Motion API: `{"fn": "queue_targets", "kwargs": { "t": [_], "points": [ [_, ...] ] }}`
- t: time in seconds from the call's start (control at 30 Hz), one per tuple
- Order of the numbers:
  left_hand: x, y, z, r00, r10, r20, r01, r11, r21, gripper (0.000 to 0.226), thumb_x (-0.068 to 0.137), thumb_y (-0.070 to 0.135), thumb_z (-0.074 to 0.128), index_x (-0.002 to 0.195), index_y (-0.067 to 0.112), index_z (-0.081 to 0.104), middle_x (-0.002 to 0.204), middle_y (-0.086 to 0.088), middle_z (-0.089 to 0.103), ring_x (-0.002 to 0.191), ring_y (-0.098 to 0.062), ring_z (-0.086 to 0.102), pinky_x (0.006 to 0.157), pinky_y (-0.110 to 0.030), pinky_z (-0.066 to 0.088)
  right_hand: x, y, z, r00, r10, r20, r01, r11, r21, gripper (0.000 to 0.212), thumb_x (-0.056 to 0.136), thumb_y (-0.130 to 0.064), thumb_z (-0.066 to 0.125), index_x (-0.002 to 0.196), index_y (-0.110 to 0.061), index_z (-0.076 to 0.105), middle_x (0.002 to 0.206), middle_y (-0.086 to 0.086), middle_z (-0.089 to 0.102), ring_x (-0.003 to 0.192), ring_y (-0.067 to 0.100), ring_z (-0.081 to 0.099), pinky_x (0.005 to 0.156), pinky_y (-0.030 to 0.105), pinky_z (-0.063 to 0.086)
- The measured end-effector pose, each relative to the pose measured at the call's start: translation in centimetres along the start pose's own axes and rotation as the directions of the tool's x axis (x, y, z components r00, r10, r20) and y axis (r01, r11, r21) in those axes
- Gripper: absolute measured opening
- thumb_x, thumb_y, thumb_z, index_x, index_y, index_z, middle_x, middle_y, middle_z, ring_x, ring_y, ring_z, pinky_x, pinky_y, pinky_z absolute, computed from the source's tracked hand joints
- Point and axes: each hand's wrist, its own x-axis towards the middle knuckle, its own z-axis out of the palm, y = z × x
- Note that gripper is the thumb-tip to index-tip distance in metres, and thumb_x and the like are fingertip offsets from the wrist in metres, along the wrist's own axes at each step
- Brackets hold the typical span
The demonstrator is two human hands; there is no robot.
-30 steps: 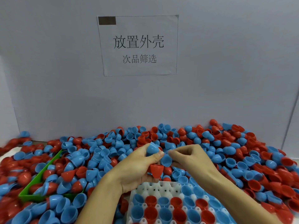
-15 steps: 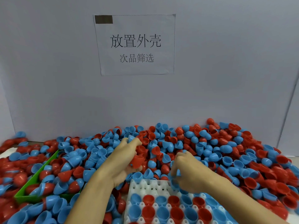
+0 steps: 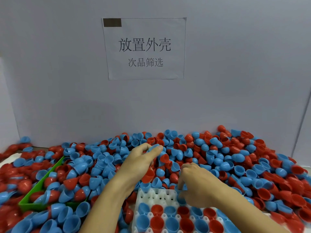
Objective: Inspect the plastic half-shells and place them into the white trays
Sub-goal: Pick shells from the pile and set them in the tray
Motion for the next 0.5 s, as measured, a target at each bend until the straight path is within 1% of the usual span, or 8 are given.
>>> {"fn": "queue_targets", "kwargs": {
  "t": [0.07,0.13,0.2,0.23,0.3,0.4,0.43,0.5],
  "points": [
    [-0.1,-0.1,0.1,0.997,0.067,-0.022,-0.065,0.992,0.111,0.039,0.091,0.052,0.061,0.084,0.014,0.062,0.069,-0.002,0.051,0.055,-0.008,0.048,0.066,-0.024,0.043,-0.1,0.3,-0.6,0.999,0.007,-0.047,-0.004,0.998,0.063,0.017,0.089,-0.021,0.063,0.099,-0.016,0.075,0.111,-0.004,0.055,0.104,0.017,0.054,0.088,0.037,0.055],
    [-0.2,-0.3,0.3,0.990,0.135,-0.049,-0.117,0.957,0.265,0.031,0.090,0.052,0.064,0.087,0.022,0.069,0.079,-0.009,0.065,0.069,-0.017,0.062,0.069,-0.026,0.051,-0.1,0.2,-1.3,0.981,0.018,-0.194,0.021,0.980,0.198,0.017,0.095,-0.024,0.057,0.096,-0.016,0.072,0.103,-0.005,0.062,0.094,0.013,0.062,0.082,0.033,0.057],
    [-0.3,-0.3,0.7,0.979,0.196,-0.063,-0.157,0.910,0.384,0.027,0.088,0.050,0.068,0.090,0.024,0.070,0.088,-0.010,0.070,0.075,-0.018,0.064,0.073,-0.031,0.056,-0.2,-0.5,-1.9,0.928,0.095,-0.360,0.094,0.876,0.473,0.017,0.099,-0.033,0.053,0.092,-0.024,0.066,0.085,-0.008,0.068,0.079,0.007,0.066,0.070,0.020,0.055],
    [-0.4,-0.3,1.1,0.975,0.215,-0.059,-0.169,0.884,0.436,0.025,0.087,0.049,0.070,0.094,0.025,0.070,0.089,-0.007,0.069,0.075,-0.013,0.063,0.072,-0.030,0.056,-0.1,-1.1,-2.1,0.910,0.145,-0.389,0.130,0.790,0.599,0.016,0.098,-0.038,0.054,0.092,-0.028,0.064,0.077,-0.007,0.069,0.073,0.004,0.067,0.063,0.015,0.052],
    [-0.7,-0.2,1.9,0.968,0.247,-0.036,-0.190,0.824,0.534,0.021,0.088,0.043,0.071,0.103,0.029,0.068,0.096,0.005,0.067,0.087,-0.009,0.064,0.077,-0.029,0.056,0.1,-2.3,-2.2,0.904,0.193,-0.381,0.162,0.670,0.725,0.020,0.095,-0.045,0.056,0.089,-0.029,0.066,0.068,-0.008,0.070,0.064,0.001,0.067,0.054,0.011,0.048],
    [-0.8,-0.3,2.7,0.956,0.294,-0.006,-0.225,0.744,0.629,0.013,0.089,0.030,0.073,0.098,0.027,0.064,0.091,0.012,0.065,0.079,-0.009,0.063,0.075,-0.035,0.059,0.6,-2.9,-1.7,0.903,0.219,-0.370,0.140,0.665,0.734,0.027,0.094,-0.043,0.062,0.079,-0.023,0.074,0.064,-0.009,0.071,0.062,-0.002,0.067,0.054,0.008,0.047],
    [-0.7,-0.3,2.7,0.956,0.292,0.008,-0.232,0.743,0.628,0.014,0.088,0.030,0.074,0.098,0.027,0.064,0.092,0.012,0.065,0.081,-0.008,0.064,0.076,-0.034,0.059,0.7,-2.7,-1.7,0.902,0.240,-0.358,0.123,0.654,0.747,0.028,0.094,-0.040,0.063,0.076,-0.022,0.075,0.064,-0.010,0.072,0.063,-0.001,0.068,0.054,0.008,0.047],
    [-0.6,-0.3,2.4,0.963,0.267,0.049,-0.248,0.792,0.557,0.018,0.087,0.033,0.076,0.101,0.028,0.067,0.093,0.013,0.068,0.084,-0.003,0.065,0.077,-0.025,0.057,0.7,-2.0,-1.8,0.910,0.280,-0.305,0.074,0.615,0.785,0.026,0.093,-0.032,0.065,0.074,-0.021,0.078,0.067,-0.009,0.073,0.068,0.006,0.070,0.056,0.011,0.051]
  ]
}}
